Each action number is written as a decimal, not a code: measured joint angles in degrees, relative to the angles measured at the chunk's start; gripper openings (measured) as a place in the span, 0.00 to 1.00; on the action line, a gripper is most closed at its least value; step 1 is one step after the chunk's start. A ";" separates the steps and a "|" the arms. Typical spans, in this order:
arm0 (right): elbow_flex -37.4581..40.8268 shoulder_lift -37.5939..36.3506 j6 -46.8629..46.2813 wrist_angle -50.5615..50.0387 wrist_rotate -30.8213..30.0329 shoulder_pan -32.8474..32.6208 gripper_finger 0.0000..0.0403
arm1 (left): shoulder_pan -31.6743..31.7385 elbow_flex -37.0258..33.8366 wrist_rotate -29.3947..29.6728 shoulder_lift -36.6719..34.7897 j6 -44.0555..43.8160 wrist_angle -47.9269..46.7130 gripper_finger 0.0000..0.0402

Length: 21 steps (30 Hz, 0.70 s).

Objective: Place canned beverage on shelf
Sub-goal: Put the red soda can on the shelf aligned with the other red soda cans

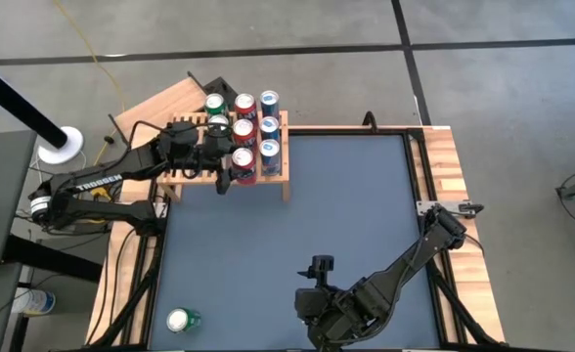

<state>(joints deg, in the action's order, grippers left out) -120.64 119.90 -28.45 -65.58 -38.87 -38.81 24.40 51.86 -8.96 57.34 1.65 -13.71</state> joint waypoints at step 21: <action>0.00 0.00 -0.02 0.04 0.06 -0.07 0.82 | 0.02 0.00 4.77 -0.04 0.17 0.41 0.82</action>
<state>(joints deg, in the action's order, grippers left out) -120.64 119.90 -28.47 -65.54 -38.81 -38.87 24.43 51.86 -4.19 57.30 1.82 -13.29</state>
